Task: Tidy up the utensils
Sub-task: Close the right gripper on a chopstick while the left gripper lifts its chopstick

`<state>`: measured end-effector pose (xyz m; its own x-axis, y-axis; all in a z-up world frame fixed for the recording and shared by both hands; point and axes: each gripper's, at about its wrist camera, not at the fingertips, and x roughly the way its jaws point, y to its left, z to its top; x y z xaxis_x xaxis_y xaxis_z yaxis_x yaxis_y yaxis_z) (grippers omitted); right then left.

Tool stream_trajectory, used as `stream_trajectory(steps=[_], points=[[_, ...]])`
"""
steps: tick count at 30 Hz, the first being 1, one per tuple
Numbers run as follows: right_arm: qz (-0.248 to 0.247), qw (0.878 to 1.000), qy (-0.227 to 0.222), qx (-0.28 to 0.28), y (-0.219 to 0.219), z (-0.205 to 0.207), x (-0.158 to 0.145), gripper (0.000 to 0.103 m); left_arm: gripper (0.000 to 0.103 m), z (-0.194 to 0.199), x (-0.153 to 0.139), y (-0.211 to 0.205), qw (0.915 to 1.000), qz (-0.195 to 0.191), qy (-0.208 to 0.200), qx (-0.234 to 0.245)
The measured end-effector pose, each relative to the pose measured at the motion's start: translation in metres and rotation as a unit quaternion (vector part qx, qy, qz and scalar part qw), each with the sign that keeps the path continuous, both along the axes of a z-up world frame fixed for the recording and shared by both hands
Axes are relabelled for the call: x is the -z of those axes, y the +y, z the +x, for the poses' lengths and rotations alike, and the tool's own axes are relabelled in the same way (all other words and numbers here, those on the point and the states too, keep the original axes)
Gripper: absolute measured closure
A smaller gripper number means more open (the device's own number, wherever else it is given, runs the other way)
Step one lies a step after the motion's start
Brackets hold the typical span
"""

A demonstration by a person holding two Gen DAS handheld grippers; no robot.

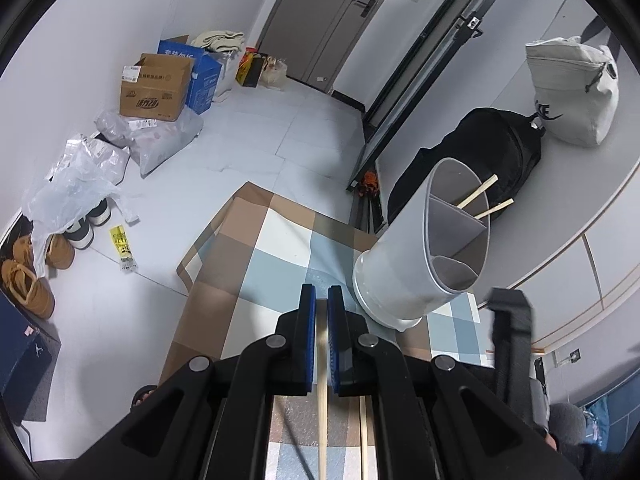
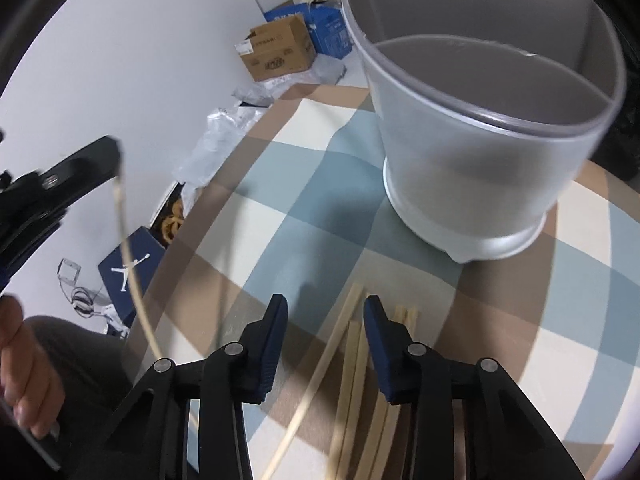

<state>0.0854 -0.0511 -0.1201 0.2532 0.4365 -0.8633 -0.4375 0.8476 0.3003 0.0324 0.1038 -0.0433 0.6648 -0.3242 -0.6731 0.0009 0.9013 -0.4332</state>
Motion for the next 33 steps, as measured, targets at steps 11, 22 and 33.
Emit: stream_trajectory(steps=[11,22,33], points=[[-0.076,0.997,-0.018,-0.017,0.021,0.006,0.005,0.075,0.101,0.004,0.000,0.014,0.9996,-0.027,0.005,-0.007],[-0.093,0.994,-0.054,-0.027,0.031,0.000,-0.001,0.101,0.101,0.002,-0.002,0.017,0.9995,-0.028,-0.001,-0.014],[0.028,0.998,0.057,0.009,0.012,0.006,0.010,0.097,0.101,0.001,-0.002,0.020,0.9994,-0.030,0.000,-0.020]])
